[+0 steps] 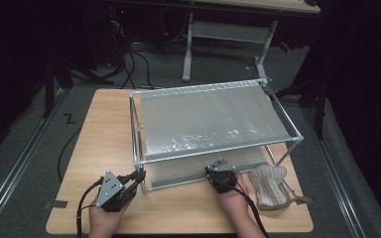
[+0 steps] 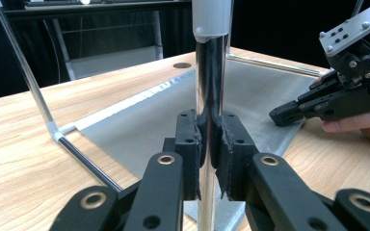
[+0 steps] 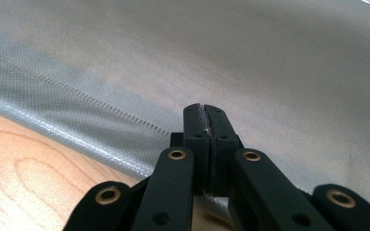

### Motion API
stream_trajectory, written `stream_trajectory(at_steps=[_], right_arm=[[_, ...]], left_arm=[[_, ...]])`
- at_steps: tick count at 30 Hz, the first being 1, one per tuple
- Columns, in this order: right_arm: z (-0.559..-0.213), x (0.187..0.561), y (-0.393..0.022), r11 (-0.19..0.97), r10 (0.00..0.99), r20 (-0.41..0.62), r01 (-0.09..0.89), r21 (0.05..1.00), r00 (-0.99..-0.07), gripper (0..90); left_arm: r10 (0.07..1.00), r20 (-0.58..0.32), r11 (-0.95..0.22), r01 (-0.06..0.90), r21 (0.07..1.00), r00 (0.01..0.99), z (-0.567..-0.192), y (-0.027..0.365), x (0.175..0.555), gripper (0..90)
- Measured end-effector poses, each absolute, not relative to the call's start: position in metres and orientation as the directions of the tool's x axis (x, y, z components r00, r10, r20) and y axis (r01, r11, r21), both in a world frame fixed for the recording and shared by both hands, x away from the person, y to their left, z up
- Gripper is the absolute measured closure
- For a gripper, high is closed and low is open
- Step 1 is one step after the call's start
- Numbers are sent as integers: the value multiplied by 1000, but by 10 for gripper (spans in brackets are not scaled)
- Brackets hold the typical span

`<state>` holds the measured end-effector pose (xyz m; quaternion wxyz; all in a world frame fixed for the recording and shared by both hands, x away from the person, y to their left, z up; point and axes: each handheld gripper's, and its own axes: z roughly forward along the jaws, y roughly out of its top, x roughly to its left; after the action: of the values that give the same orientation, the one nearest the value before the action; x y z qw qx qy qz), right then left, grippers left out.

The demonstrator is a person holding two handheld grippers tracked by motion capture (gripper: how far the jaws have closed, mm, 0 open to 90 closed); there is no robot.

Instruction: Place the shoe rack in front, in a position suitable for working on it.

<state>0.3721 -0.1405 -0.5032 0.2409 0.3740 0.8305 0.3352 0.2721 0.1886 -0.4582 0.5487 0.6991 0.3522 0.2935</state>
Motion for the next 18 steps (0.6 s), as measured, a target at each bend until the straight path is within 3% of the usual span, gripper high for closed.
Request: stream_trajectory(at_steps=[10, 12, 14, 18], right_arm=[[-503, 373, -139, 494, 785, -159, 452, 743, -599, 875], [-502, 369, -140, 472, 791, -151, 435, 767, -593, 765], [-498, 364, -142, 459, 791, -161, 399, 794, -590, 705], [-488, 347, -150, 427, 801, -155, 370, 825, -578, 619]], left_arm=[[809, 50, -179, 164, 970, 585, -457, 191, 277, 795], [814, 46, -174, 168, 970, 578, -457, 192, 278, 736], [813, 43, -176, 174, 969, 580, -455, 195, 277, 650], [808, 75, -220, 182, 958, 584, -460, 199, 271, 565]])
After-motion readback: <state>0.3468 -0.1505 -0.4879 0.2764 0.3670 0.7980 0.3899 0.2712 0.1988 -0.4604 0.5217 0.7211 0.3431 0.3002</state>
